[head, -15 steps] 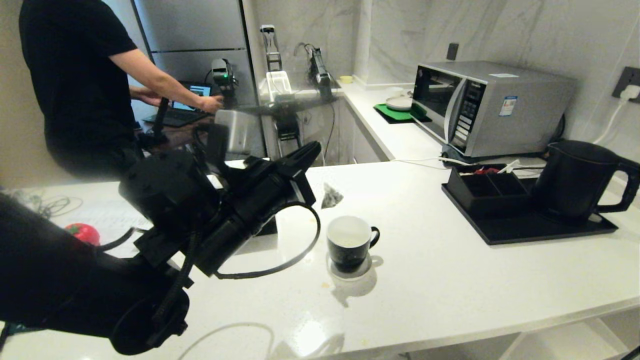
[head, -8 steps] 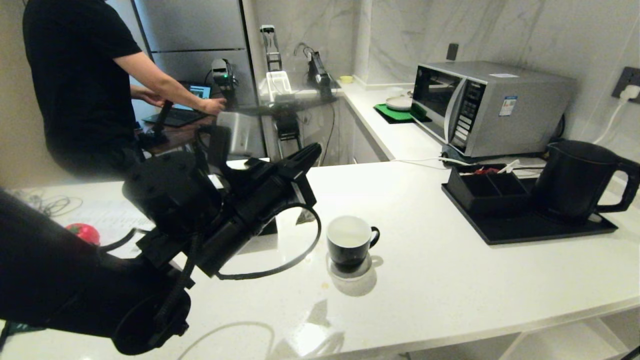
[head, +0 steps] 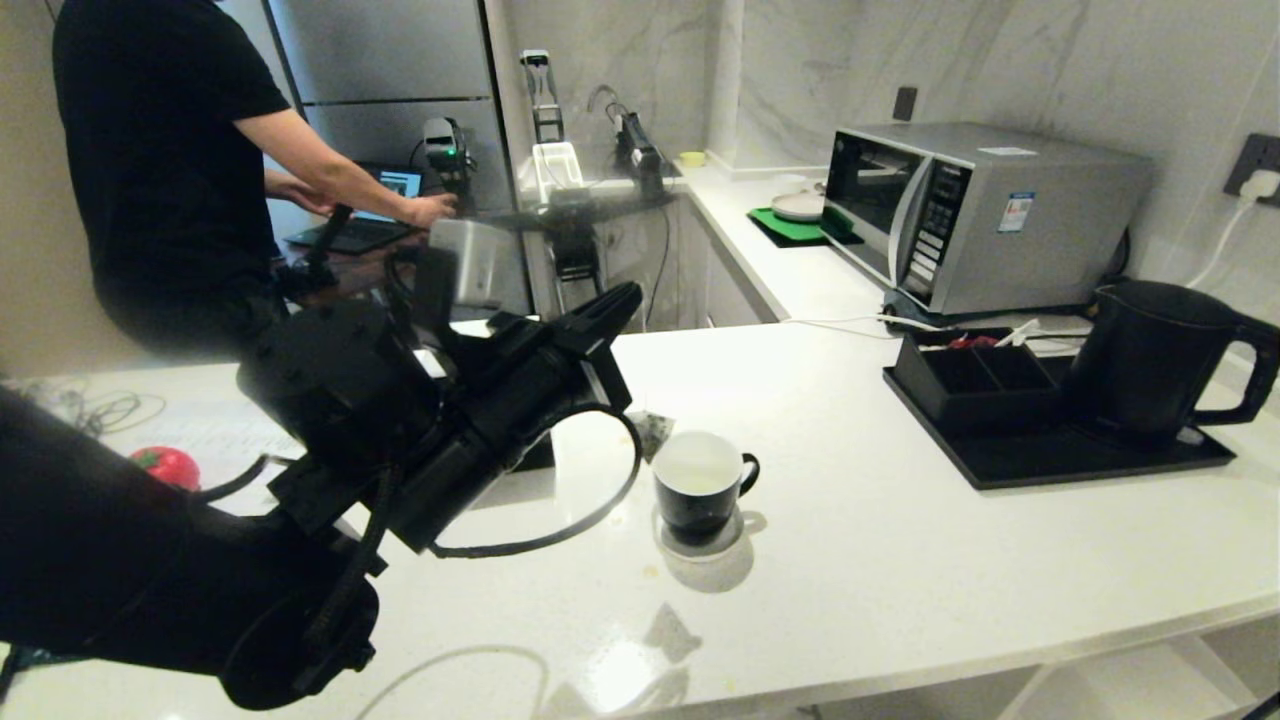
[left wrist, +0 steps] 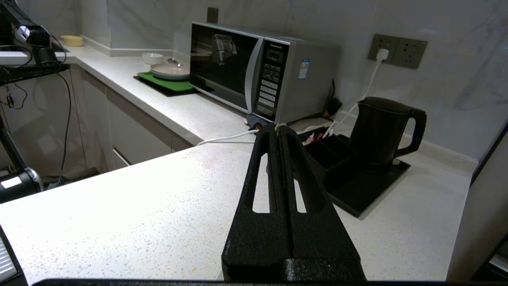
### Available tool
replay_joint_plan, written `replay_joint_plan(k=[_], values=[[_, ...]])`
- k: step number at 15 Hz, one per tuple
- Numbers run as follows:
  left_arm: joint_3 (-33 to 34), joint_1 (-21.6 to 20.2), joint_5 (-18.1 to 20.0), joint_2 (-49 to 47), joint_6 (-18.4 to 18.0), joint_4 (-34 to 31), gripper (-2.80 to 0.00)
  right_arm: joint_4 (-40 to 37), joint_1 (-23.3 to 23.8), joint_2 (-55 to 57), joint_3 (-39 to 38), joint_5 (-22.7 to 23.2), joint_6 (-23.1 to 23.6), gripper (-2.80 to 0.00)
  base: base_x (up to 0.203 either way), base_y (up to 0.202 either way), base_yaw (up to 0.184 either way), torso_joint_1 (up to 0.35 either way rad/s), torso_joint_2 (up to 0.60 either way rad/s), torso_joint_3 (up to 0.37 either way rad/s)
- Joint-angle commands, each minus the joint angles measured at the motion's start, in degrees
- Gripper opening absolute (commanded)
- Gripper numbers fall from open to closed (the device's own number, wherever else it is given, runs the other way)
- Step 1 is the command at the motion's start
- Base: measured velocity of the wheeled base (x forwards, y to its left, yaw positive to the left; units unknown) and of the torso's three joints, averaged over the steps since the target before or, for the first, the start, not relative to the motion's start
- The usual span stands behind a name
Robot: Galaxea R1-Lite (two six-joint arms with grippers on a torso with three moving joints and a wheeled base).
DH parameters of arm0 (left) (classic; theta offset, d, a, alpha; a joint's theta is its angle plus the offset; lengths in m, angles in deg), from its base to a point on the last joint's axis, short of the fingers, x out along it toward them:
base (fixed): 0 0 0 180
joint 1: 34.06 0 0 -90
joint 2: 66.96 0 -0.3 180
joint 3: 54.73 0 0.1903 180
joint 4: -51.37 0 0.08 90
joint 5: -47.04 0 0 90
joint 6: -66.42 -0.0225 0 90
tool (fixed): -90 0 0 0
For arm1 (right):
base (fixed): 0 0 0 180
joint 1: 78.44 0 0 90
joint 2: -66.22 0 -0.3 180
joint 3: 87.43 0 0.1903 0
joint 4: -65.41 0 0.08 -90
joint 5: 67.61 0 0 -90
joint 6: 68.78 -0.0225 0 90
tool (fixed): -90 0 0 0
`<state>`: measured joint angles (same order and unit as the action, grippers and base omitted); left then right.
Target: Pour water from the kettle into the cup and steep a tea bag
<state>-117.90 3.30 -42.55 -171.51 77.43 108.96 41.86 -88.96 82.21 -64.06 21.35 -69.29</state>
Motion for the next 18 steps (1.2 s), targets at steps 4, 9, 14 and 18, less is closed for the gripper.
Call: replay_joint_plan(k=[4, 9, 14, 18], values=[[-0.10, -0.01, -0.11, 0.16, 0.15, 0.50, -2.80, 0.01, -0.03, 0.15, 0.00, -0.04, -0.02, -2.80, 0.000, 0.000, 0.000, 0.000, 0.00, 0.000], [-0.68, 0.03, -0.14, -1.04, 0.15, 0.49, -2.80, 0.01, 0.95, 0.26, 0.00, -0.08, -0.02, -2.80, 0.000, 0.000, 0.000, 0.000, 0.00, 0.000], [-2.30, 0.25, 0.12, -2.89, 0.15, 0.43, -2.80, 0.05, 11.58, -0.91, 0.00, -0.03, -0.08, -2.80, 0.000, 0.000, 0.000, 0.000, 0.00, 0.000], [-2.92, 0.17, 0.21, -3.90, 0.15, 0.43, -2.80, 0.03, 11.26, -10.72, 0.00, -0.01, -0.02, -2.80, 0.000, 0.000, 0.000, 0.000, 0.00, 0.000]])
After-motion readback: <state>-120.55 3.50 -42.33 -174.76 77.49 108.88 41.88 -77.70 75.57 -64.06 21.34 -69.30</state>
